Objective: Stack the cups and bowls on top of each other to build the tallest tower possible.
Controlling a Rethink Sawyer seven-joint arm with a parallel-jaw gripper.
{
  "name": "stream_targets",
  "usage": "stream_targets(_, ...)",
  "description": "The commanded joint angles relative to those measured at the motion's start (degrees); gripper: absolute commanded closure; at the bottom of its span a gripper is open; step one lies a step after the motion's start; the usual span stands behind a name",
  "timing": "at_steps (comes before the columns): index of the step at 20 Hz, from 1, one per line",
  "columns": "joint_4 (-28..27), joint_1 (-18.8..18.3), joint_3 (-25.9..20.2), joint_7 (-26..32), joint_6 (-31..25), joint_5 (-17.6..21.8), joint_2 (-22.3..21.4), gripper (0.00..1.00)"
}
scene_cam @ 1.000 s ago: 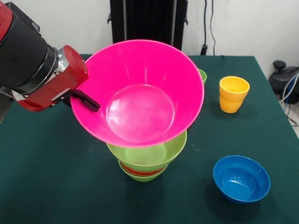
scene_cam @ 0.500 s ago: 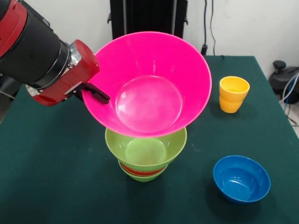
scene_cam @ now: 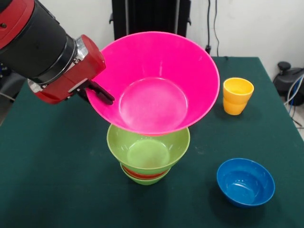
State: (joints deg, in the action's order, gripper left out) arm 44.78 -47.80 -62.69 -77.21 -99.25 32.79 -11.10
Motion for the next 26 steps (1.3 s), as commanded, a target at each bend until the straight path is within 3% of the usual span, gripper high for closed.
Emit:
stream_targets(1, 2.5, 0.9, 2.3, 11.6, 4.9, -1.6, -0.6, 1.00)
stream_targets(6, 5.7, -0.3, 1.7, 12.5, 7.5, -3.1, -1.7, 1.00)
stream_targets(12, 5.4, 0.2, 1.6, 14.7, 8.7, -4.0, -1.4, 1.00)
stream_targets(26, 4.8, 1.3, 1.2, 23.0, 10.2, -2.4, -1.0, 1.00)
